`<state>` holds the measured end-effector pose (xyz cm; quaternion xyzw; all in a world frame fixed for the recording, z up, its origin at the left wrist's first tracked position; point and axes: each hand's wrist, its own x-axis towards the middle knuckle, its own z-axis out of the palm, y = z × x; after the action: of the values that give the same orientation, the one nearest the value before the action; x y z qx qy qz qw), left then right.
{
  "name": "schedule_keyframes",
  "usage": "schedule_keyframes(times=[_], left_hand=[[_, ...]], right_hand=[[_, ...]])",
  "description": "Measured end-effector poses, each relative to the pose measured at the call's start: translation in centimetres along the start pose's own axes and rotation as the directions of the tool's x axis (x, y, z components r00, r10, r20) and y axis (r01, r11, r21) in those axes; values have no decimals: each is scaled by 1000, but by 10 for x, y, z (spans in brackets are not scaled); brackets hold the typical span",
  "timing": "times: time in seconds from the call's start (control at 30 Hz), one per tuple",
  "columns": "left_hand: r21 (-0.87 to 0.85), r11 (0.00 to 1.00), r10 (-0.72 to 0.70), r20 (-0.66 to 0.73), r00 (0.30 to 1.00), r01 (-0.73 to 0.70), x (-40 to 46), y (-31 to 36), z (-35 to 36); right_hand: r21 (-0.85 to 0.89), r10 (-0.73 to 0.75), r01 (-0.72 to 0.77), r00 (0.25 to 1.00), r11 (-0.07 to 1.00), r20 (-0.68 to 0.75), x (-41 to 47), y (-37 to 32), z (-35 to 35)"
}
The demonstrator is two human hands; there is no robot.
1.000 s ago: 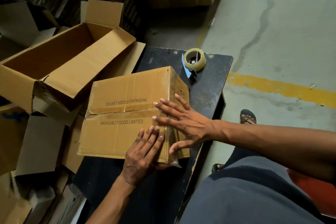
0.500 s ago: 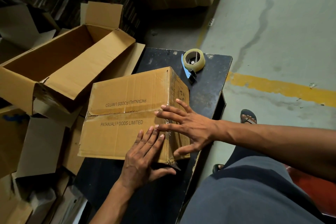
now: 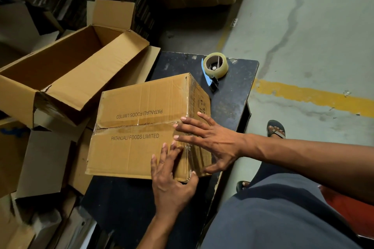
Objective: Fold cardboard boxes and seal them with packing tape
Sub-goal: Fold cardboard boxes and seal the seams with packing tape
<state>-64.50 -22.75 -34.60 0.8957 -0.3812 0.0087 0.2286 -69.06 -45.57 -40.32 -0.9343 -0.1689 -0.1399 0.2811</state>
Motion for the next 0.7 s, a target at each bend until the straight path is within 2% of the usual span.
schedule_keyframes(times=[0.07, 0.17, 0.3, 0.37, 0.43, 0.5, 0.57, 0.7], left_hand=[[-19, 998, -56, -13, 998, 55, 0, 4, 1], [-18, 998, -55, -26, 998, 54, 3, 9, 1], [-192, 978, -72, 23, 997, 75, 5, -2, -7], [-195, 979, 71, 101, 992, -50, 5, -21, -17], [-72, 967, 252, 174, 952, -243, 5, -40, -24], [64, 913, 383, 201, 902, -402, 5, -52, -22], [123, 879, 437, 175, 882, -460, 6, -56, -18], [156, 858, 471, 146, 870, -490, 8, -55, -20]], right_hand=[[-4, 4, -4, 1000, 1000, -6, 1, -1, 2], [-8, 19, -19, 999, 1000, -37, 1, -4, 8], [6, 45, -44, 991, 999, -124, 4, -8, 21], [7, 58, -58, 985, 998, -163, 7, -8, 29], [31, 62, -57, 975, 998, -211, 9, -8, 36], [61, 60, -47, 967, 997, -247, 10, -9, 41], [81, 55, -36, 966, 996, -251, 10, -8, 40], [-1, 46, -47, 988, 999, -150, 6, 0, 29]])
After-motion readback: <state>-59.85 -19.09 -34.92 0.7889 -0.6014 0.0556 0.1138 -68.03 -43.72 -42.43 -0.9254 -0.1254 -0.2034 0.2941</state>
